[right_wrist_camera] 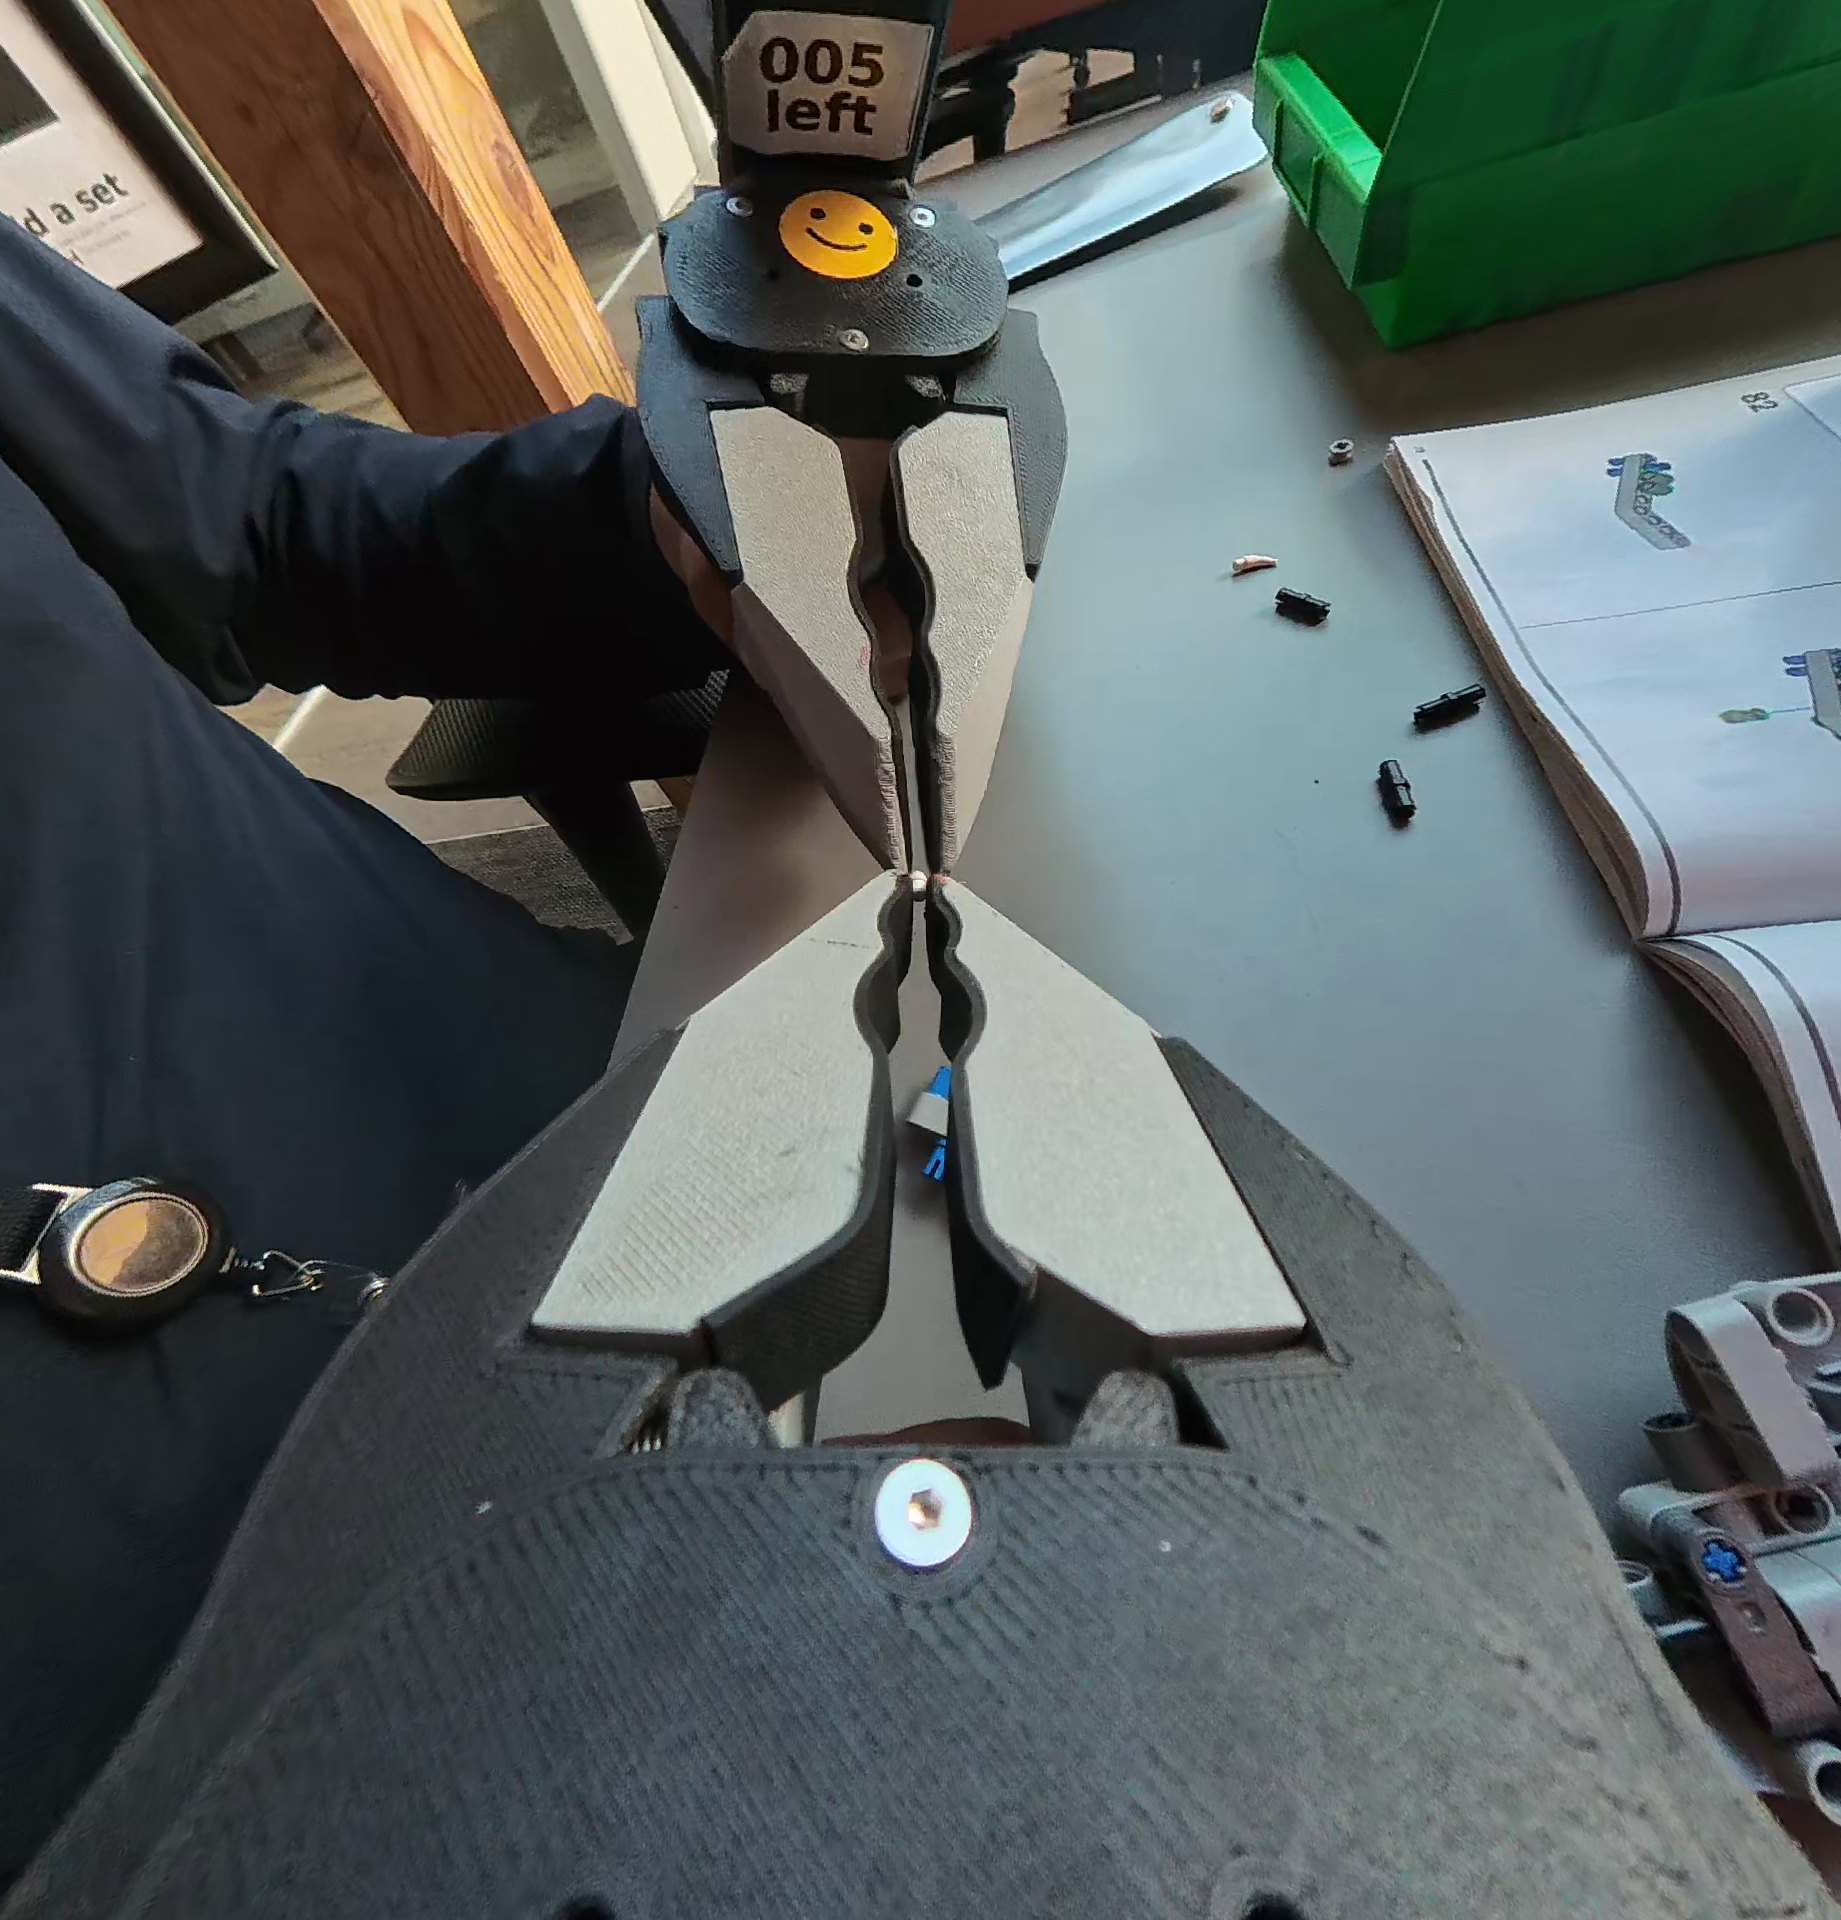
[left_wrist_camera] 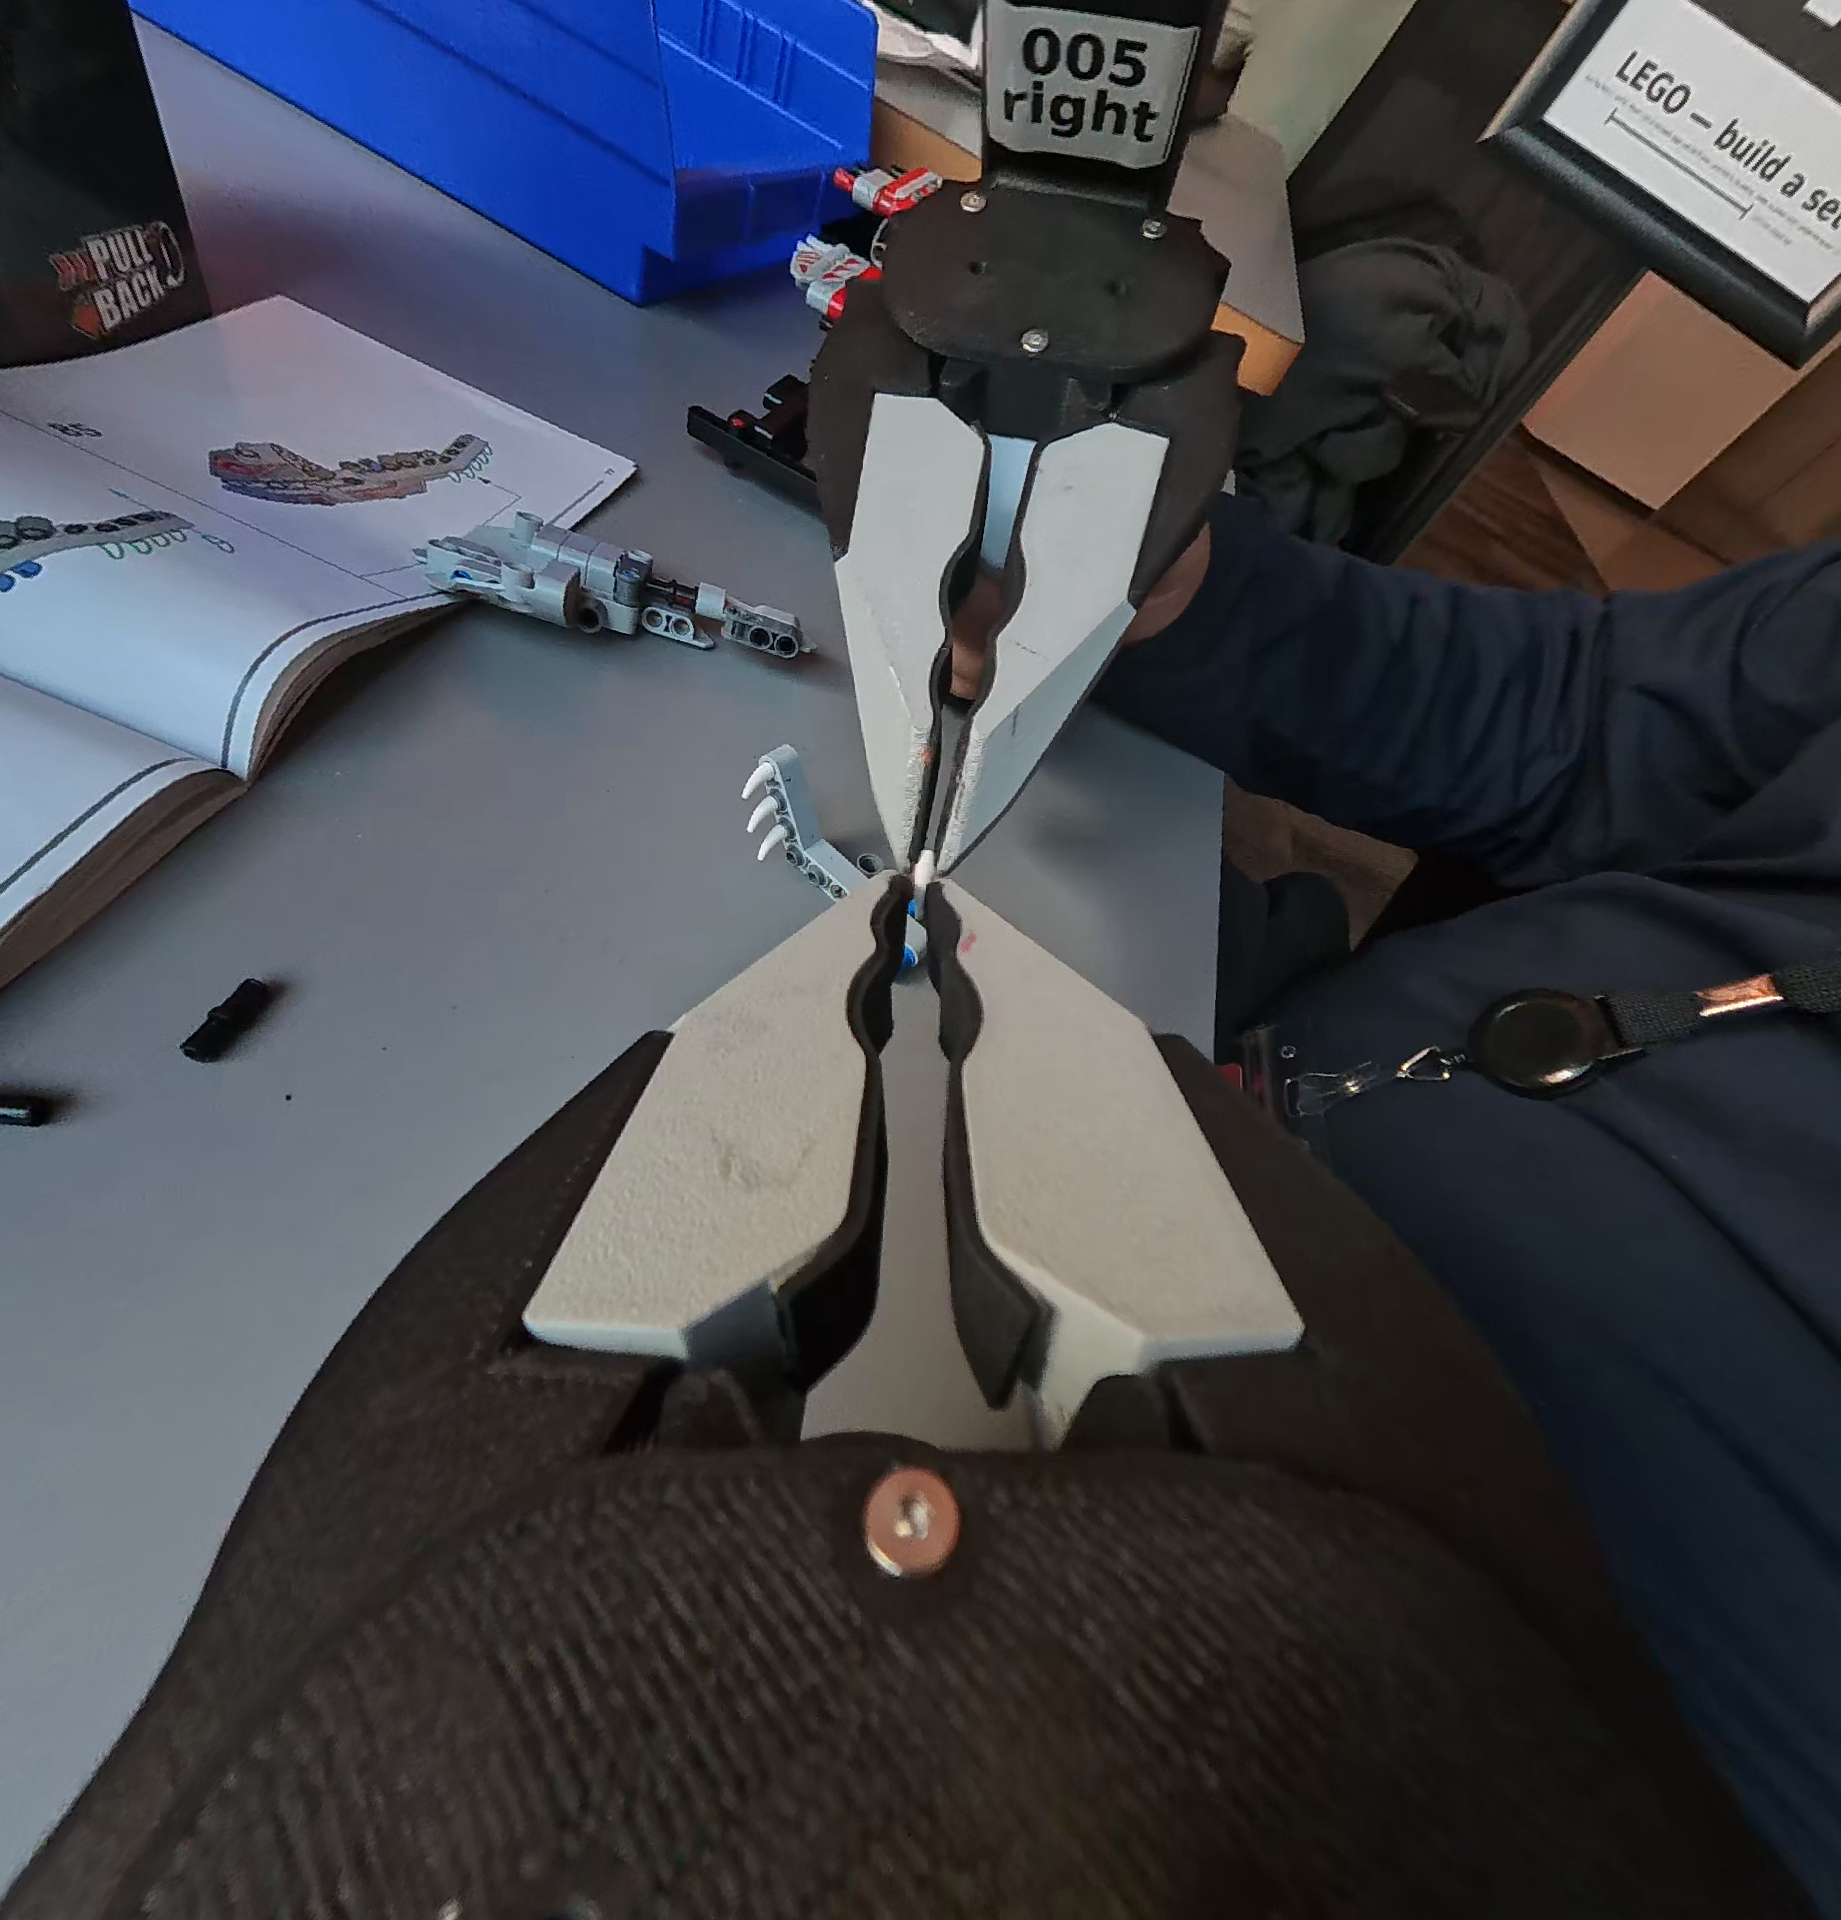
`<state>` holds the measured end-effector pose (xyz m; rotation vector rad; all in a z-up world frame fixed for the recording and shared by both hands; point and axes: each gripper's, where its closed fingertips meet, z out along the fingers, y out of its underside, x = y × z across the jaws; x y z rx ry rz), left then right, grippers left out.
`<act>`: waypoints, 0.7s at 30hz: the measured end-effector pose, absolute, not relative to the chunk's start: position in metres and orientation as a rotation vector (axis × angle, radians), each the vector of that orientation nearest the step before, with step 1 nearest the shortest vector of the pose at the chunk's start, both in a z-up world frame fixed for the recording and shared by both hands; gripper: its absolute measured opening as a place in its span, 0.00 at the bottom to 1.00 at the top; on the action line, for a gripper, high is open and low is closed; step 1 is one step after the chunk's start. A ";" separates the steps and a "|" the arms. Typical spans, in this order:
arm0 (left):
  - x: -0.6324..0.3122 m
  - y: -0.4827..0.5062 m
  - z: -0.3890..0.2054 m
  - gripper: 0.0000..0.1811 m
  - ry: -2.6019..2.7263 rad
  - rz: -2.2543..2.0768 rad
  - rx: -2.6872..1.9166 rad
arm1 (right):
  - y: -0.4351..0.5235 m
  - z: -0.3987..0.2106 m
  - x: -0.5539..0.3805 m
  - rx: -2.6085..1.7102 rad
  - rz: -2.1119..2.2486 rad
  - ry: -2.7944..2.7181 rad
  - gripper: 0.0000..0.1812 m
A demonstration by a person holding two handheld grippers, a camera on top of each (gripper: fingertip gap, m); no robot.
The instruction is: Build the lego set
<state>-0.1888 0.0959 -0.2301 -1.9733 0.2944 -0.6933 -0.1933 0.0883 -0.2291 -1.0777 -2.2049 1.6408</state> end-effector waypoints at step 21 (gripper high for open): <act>-0.187 0.096 -0.232 0.00 0.308 -0.692 -1.989 | 0.088 -0.228 -0.195 -1.067 1.636 -2.192 0.00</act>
